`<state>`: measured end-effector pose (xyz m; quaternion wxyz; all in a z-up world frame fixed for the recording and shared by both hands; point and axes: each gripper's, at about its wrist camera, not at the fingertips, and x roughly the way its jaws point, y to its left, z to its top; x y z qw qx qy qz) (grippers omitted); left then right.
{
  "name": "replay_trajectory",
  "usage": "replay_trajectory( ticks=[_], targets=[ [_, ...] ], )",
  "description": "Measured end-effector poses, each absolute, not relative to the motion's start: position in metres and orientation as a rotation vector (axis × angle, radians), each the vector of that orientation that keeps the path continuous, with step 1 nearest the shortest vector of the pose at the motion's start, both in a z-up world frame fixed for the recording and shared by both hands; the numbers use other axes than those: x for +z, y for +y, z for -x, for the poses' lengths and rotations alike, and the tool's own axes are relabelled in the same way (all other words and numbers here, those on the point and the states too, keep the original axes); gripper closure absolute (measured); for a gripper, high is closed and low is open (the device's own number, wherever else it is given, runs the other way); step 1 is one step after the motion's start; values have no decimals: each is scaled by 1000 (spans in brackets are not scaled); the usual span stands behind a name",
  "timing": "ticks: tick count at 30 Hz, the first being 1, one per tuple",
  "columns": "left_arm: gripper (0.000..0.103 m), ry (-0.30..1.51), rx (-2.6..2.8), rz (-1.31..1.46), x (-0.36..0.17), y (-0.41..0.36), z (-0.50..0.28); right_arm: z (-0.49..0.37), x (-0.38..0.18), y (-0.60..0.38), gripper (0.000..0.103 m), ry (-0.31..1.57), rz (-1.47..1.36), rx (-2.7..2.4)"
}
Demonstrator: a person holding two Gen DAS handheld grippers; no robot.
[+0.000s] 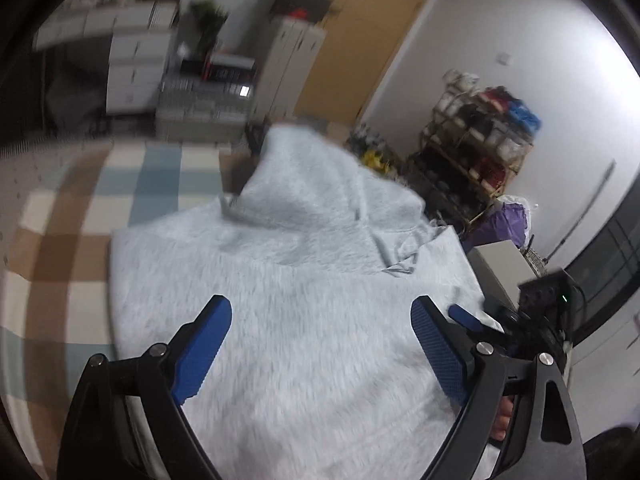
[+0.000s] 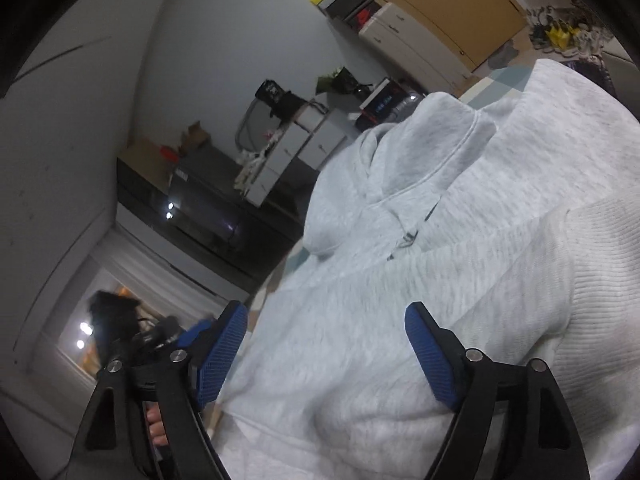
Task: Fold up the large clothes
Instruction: 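Grasp the opposite hoodie side edge with the left tool and lift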
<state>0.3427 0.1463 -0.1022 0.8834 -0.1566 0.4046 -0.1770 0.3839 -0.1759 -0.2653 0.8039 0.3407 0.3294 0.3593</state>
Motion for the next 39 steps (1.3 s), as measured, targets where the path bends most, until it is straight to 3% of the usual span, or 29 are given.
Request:
replay_trajectory(
  ticks=[5, 9, 16, 20, 23, 29, 34, 36, 39],
  targets=[
    [16, 1070, -297, 497, -175, 164, -388, -384, -264, -162, 18, 715, -715, 781],
    [16, 1091, -280, 501, -177, 164, -387, -382, -251, -153, 17, 726, -697, 777],
    [15, 1048, -265, 416, -107, 140, -423, -377, -233, -156, 17, 722, -736, 758],
    [14, 982, -240, 296, -62, 97, -480, -376, -231, -159, 17, 719, -753, 737],
    [14, 980, -181, 233, -57, 63, -531, -374, -229, -161, 17, 714, -768, 726],
    [14, 978, -78, 120, -96, 31, -619, -372, -230, -166, 17, 719, -789, 730],
    [17, 1172, -65, 233, -150, 67, -654, -373, -228, -162, 15, 728, -768, 726],
    [51, 1219, -161, 437, -163, 83, -656, -373, -227, -159, 15, 729, -760, 724],
    [80, 1183, -237, 406, -149, 76, -641, -373, -226, -157, 15, 730, -748, 723]
  ],
)
